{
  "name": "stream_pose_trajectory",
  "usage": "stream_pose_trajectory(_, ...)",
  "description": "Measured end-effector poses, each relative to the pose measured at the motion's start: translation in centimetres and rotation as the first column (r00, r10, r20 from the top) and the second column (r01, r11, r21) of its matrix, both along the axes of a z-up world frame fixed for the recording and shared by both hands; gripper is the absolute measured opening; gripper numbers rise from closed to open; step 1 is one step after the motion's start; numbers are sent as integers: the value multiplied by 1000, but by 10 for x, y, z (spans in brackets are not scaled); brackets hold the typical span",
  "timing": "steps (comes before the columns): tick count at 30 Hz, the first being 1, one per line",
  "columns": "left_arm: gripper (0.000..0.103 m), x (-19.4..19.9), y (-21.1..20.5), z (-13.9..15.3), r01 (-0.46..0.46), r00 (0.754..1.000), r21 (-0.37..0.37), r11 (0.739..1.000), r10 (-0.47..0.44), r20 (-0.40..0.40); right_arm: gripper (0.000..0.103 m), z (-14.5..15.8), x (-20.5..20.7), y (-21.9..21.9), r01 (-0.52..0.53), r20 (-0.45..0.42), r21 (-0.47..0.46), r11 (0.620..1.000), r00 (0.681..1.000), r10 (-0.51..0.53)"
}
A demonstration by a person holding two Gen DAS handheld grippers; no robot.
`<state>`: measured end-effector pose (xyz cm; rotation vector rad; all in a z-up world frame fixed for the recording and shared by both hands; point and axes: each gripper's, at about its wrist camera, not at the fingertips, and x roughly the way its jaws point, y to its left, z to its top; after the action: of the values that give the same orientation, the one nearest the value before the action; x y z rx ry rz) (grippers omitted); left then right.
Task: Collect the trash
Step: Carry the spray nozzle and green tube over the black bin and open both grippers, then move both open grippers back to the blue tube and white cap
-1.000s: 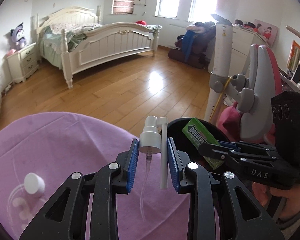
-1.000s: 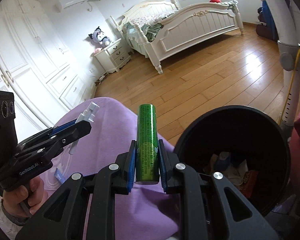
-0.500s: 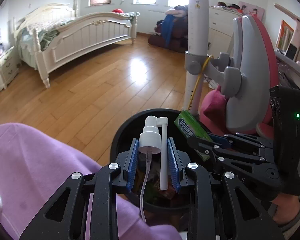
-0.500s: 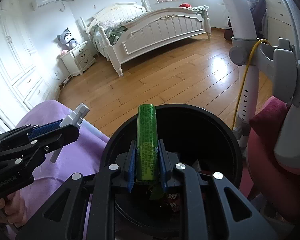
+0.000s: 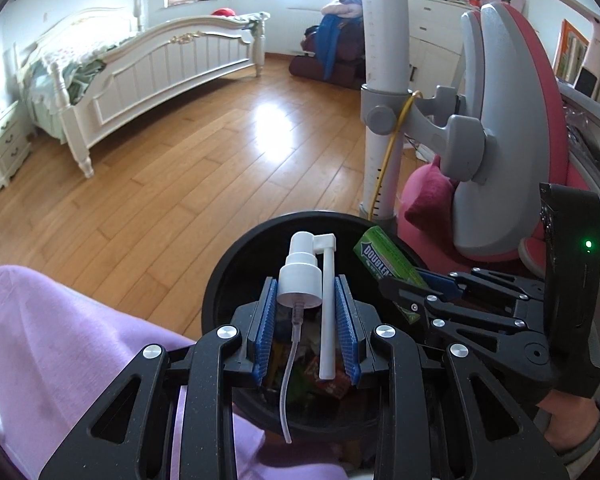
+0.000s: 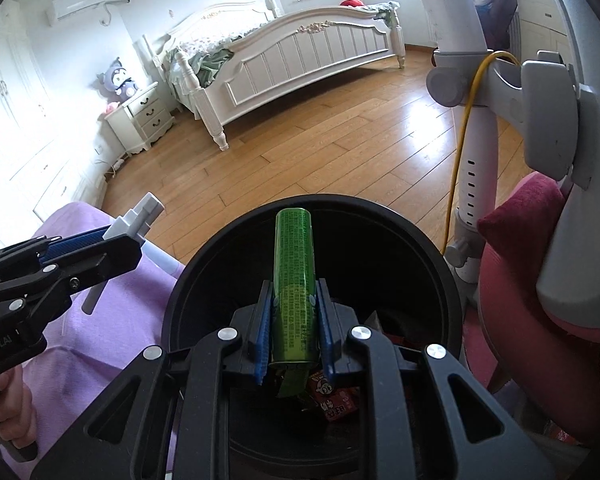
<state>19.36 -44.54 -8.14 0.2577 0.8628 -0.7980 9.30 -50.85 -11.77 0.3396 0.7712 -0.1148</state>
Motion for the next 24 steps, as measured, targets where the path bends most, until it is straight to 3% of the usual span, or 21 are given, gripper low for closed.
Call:
stream_pose_trajectory(15, 31, 1, -8, 0, 2, 1000, 27, 1000, -2, 0, 23, 1, 1, -12, 34, -7, 12, 999, 999, -34)
stream_pose_trajectory(17, 45, -2, -9, 2, 8, 1000, 27, 1000, -8, 6, 23, 4, 0, -9, 31, -6, 8, 999, 1000, -31)
stream_pose_trajectory(18, 62, -5, -8, 5, 5, 1000, 26, 1000, -6, 24, 23, 5, 0, -7, 29, -4, 7, 1000, 1000, -29)
stream_pose_trajectory(19, 71, -8, -7, 7, 3, 999, 23, 1000, -4, 39, 23, 6, -1, -6, 27, -2, 6, 1000, 1000, -27)
stream_pose_trajectory(23, 76, -17, -2, 16, 12, 999, 13, 1000, -13, 51, 24, 9, -3, 2, 15, -2, 3, 1000, 1000, -15)
stream_pose_trajectory(24, 81, -19, 0, 18, 11, 998, 10, 1000, -11, 56, 30, 10, -3, 4, 10, 0, 5, 1000, 1000, -10)
